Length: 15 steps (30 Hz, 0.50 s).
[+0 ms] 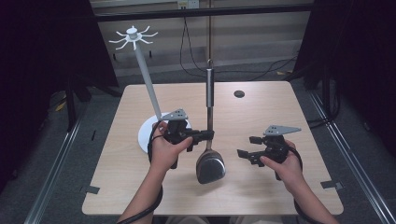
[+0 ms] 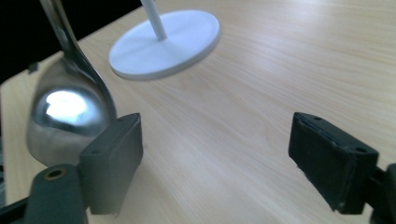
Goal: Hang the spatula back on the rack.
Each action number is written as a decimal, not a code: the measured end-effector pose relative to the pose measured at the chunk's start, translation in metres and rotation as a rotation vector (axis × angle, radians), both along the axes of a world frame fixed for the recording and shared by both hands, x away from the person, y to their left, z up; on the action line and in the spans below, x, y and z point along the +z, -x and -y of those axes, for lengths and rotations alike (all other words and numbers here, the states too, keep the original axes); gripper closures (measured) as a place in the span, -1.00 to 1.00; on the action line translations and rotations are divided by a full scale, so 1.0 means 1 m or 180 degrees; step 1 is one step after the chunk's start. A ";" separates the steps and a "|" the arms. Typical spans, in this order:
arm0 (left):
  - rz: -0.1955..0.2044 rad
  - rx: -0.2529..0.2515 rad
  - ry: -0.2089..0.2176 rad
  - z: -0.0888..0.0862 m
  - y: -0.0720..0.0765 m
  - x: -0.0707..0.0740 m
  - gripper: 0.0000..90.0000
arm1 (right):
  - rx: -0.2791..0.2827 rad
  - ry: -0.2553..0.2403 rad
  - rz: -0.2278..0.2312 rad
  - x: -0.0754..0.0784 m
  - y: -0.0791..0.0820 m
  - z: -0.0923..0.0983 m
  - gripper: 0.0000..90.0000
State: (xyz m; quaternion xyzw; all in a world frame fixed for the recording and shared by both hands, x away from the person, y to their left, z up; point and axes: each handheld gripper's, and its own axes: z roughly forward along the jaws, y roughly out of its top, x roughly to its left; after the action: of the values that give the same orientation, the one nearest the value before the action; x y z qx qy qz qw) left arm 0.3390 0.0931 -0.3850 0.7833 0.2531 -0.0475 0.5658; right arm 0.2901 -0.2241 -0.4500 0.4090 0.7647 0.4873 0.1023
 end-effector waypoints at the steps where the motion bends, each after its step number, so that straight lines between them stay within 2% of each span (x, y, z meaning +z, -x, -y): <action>1: 0.0012 0.0033 0.0000 -0.001 0.000 0.001 0.97 | 0.0001 0.0008 -0.0015 -0.001 0.001 0.000 -0.65; 4: 0.0033 0.0083 0.0001 -0.005 -0.001 0.004 0.97 | 0.0004 0.0041 -0.0033 -0.007 0.002 0.002 -0.69; 5: 0.0041 0.0109 -0.0001 -0.007 -0.002 0.005 0.97 | -0.0006 0.0132 -0.0034 -0.009 0.003 0.001 -0.72; 8: 0.0062 0.0156 0.0009 -0.013 -0.003 0.009 0.97 | -0.0030 0.0185 -0.0018 -0.010 0.004 0.001 -0.73; 15: 0.0128 0.0332 0.0049 -0.029 -0.006 0.019 0.97 | -0.0042 0.0254 -0.0021 -0.012 0.005 0.001 -0.76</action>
State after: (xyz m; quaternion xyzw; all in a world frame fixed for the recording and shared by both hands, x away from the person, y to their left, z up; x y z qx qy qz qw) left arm 0.3452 0.1221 -0.3664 0.7654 0.2817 -0.0042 0.5786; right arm 0.2854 -0.2250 -0.4624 0.4113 0.7812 0.4543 0.1193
